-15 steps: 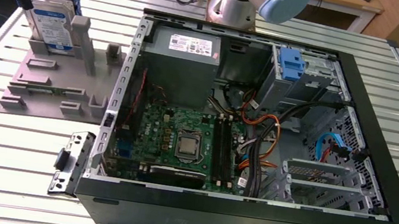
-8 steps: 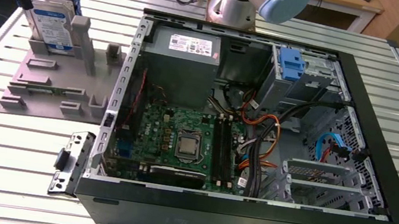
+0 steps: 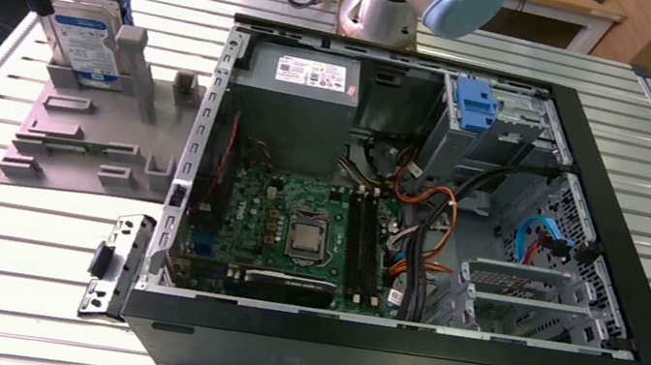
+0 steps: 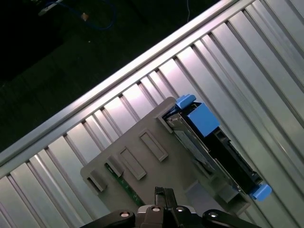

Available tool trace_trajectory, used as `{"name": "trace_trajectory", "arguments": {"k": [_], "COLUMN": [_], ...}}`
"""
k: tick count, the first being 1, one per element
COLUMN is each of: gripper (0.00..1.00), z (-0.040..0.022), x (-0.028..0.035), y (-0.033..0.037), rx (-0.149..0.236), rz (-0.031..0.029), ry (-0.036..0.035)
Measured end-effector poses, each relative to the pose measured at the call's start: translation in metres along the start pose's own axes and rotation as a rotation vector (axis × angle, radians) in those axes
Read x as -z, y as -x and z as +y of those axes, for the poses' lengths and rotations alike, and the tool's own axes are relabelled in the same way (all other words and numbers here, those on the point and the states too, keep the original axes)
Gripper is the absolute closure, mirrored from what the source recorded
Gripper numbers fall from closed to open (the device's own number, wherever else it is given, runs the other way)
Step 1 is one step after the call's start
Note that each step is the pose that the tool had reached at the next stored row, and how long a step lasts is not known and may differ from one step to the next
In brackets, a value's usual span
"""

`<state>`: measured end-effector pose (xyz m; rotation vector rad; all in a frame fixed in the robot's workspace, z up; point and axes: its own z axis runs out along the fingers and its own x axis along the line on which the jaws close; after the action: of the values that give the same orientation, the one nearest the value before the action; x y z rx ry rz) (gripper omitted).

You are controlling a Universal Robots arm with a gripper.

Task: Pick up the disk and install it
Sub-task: 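Pick up the disk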

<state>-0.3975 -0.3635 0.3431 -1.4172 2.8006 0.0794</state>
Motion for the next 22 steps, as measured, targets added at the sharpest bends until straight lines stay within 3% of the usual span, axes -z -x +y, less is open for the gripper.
{"name": "trace_trajectory", "arguments": {"k": [22], "gripper": [0.9], "z": [0.0], "x": [0.0], "y": [0.0], "rx": [0.044], "rz": [0.0019], "ry": [0.0011]}}
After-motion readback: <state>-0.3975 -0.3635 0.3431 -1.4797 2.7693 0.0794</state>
